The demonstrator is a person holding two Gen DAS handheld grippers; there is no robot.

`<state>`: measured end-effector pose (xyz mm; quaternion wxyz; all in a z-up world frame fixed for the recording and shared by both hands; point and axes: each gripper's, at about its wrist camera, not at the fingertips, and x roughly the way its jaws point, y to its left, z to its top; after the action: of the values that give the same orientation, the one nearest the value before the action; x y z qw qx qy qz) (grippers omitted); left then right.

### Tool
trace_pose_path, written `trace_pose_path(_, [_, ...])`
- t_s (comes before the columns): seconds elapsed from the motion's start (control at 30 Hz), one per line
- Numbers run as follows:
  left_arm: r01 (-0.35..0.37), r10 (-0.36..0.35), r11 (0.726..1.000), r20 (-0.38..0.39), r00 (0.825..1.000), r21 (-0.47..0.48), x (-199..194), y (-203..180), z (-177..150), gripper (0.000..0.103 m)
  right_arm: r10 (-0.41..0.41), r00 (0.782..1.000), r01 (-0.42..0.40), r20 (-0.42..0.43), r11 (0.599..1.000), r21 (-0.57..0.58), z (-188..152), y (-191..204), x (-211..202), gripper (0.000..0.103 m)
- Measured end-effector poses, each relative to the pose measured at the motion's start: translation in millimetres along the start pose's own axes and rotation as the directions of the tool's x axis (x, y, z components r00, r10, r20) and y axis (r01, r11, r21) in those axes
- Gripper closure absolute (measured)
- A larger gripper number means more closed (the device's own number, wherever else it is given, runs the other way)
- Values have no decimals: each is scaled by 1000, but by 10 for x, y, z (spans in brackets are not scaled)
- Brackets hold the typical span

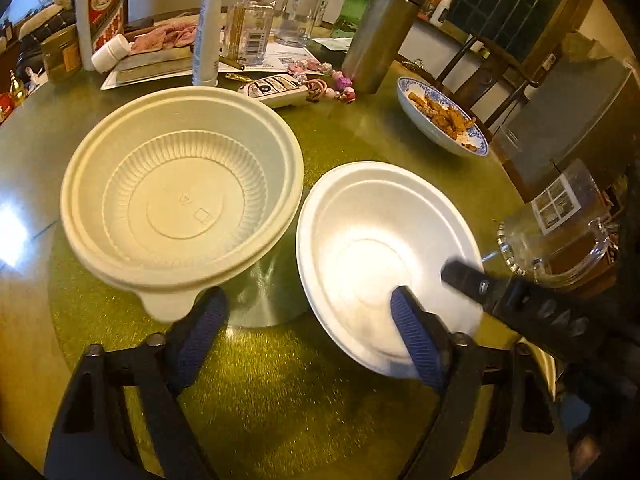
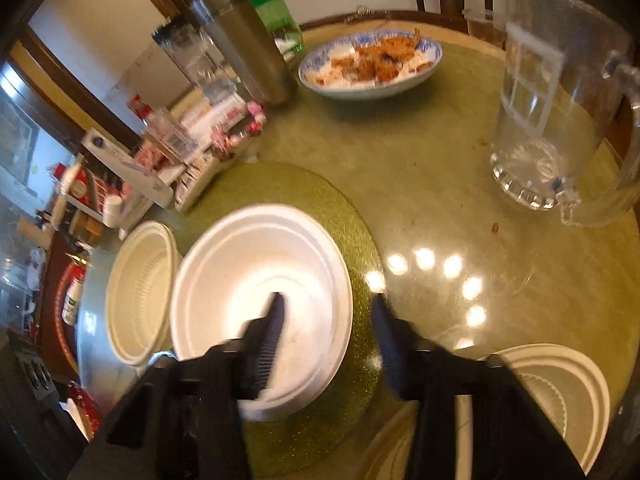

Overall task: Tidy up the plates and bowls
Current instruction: 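Move both grippers to the next white bowl and grasp its rim, then lift the white bowl tilted up with both grippers and hold it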

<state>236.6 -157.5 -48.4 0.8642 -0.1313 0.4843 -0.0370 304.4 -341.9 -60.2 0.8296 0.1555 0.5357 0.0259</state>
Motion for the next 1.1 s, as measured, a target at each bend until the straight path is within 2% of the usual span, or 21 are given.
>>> trace_pose_path(0.03, [-21,21,998,-8,1000,61,23,-34,3,84,-13,1000,13,-16,1000,-4,-6,20,27,93])
trace_pose_path(0.07, [-28,29,996,-13,999,88,21,-30,-6,86,17,1000,-17,-15,1000,0,-24,28,25,94])
trace_pose_path(0.17, [-4,4,997,4,1000,79,-102,79,-38,86,49,998,-49,40,999,-1,-143,121,-172,95])
trace_pose_path(0.23, [-6,3,996,31,1000,91,-256,131,-98,86,44,996,-42,77,999,-27,-280,244,-323,95])
trace_pose_path(0.37, [5,-15,992,73,997,129,-568,263,-321,87,75,987,-71,144,997,-31,-703,351,-579,95])
trace_pose_path(0.5, [-14,-6,986,116,993,168,-798,434,-631,87,99,977,-97,189,995,-19,-1137,425,-704,95])
trace_pose_path(0.67, [-59,34,987,161,986,152,-892,711,-766,87,116,959,-108,258,993,-45,-1548,671,-691,95])
trace_pose_path(0.77, [-87,57,987,206,977,139,-929,851,-789,87,118,947,-94,300,991,-95,-1673,864,-621,94])
trace_pose_path(0.83, [-114,78,985,254,964,131,-945,917,-791,87,114,941,-72,318,987,-143,-1705,1000,-603,94])
trace_pose_path(0.93, [-98,65,988,253,965,121,-913,954,-783,87,80,926,-5,369,980,-199,-1782,1131,-623,93])
trace_pose_path(1.1, [-100,63,986,258,964,133,-892,944,-798,87,83,923,-12,375,982,-189,-1783,1085,-579,93])
